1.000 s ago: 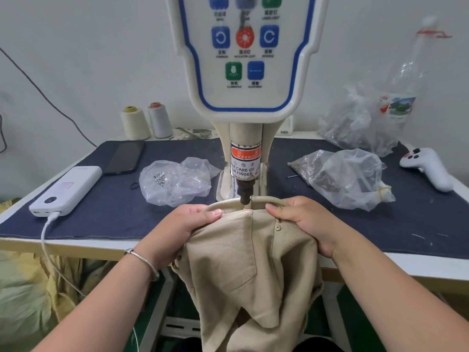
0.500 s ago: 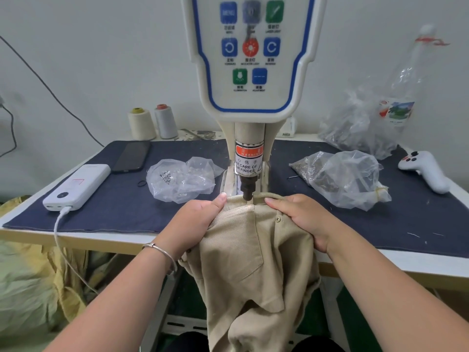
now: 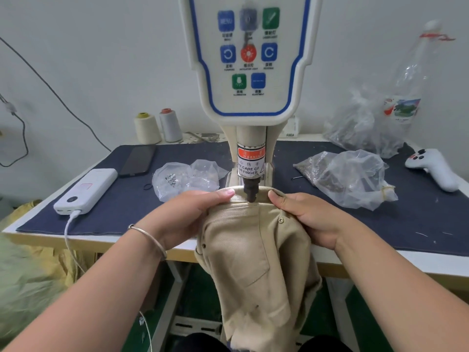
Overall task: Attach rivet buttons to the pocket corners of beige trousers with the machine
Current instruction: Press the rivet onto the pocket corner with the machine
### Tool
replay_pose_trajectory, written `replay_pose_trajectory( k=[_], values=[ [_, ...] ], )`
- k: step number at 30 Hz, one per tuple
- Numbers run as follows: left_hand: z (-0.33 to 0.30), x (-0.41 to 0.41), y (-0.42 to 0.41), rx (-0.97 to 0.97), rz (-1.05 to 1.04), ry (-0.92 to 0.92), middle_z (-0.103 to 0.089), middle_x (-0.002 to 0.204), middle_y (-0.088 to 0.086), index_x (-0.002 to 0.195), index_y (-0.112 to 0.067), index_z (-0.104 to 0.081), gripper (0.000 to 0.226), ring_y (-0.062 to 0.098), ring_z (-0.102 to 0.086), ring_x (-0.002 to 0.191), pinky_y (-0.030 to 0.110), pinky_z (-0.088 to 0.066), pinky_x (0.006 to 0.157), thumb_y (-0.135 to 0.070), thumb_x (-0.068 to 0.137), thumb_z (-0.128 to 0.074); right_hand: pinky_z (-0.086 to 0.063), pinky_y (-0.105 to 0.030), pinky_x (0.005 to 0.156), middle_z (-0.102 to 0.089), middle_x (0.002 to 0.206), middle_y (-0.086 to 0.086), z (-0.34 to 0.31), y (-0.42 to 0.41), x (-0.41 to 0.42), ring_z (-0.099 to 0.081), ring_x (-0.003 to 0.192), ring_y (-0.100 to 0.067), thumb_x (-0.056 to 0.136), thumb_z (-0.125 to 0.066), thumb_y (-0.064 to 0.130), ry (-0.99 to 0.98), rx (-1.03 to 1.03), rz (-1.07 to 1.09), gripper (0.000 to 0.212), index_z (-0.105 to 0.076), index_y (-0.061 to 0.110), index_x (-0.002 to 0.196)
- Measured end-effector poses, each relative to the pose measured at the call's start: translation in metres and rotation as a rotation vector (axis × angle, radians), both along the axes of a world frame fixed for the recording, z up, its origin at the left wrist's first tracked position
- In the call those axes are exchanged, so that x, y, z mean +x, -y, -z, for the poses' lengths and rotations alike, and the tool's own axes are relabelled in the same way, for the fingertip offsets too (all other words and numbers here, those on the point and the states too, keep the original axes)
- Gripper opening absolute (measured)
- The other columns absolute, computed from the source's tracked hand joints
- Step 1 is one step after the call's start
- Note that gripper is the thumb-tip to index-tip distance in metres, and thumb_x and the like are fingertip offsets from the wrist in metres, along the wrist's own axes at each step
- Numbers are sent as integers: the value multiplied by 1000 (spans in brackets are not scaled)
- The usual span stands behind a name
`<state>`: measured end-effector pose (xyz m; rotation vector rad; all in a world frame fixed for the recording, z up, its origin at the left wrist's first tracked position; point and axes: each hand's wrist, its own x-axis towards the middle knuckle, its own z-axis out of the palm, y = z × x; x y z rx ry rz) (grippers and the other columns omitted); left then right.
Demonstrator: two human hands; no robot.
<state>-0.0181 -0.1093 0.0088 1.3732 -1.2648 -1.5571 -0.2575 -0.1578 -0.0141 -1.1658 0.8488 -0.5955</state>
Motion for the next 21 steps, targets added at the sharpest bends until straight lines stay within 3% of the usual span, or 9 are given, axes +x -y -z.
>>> replay_pose_trajectory(
  k=[3,6,8,10,13,18,21],
  values=[
    [8,-4,-3,-23,-86,33,-76,107,8,101,-12,-79,52,19,-72,97,26,-57,75,-55,71,-77,-58,-25,73,-72,100,-17,-5,-3,-2,-71,84,-19,82,-65,33,21,105,-22,40,-72,-1,103],
    [12,-7,-7,-70,-150,70,-66,82,8,82,-11,-69,53,19,-56,71,23,-49,61,-62,70,-72,-54,-34,86,-63,119,-28,-7,-3,-7,-64,98,-28,83,-65,29,-5,139,-8,54,-61,-9,120],
    [11,-8,-8,-81,-154,100,-51,79,9,85,-10,-62,57,21,-44,68,23,-41,56,-64,70,-70,-50,-37,94,-58,127,-30,-9,-4,-7,-60,106,-32,85,-63,26,13,161,0,54,-57,-9,126],
    [7,-9,-10,-73,-150,121,-48,82,10,90,-11,-60,60,22,-43,68,24,-40,55,-67,69,-69,-53,-35,88,-64,121,-25,-11,-5,-5,-65,99,-27,85,-63,24,56,186,-7,47,-62,-4,123],
    [5,-5,-15,-25,-150,92,-62,87,15,97,2,-65,73,23,-57,74,26,-47,59,-66,73,-75,-59,-28,76,-71,107,-16,-10,-8,-4,-70,87,-20,84,-64,24,95,211,-34,35,-71,4,112],
    [9,-3,-26,-26,-109,10,-76,101,10,98,-12,-78,40,19,-71,85,23,-56,69,-47,81,-69,-58,-28,69,-73,92,-14,-8,-15,-4,-70,77,-19,76,-71,28,42,214,6,32,-75,3,95],
    [7,-4,-28,-5,-100,-46,-74,113,13,108,-8,-76,43,23,-71,105,27,-55,85,-42,86,-61,-58,-27,68,-73,91,-15,-10,-17,-4,-70,77,-20,73,-73,31,-5,190,32,42,-72,-2,99]
  ],
)
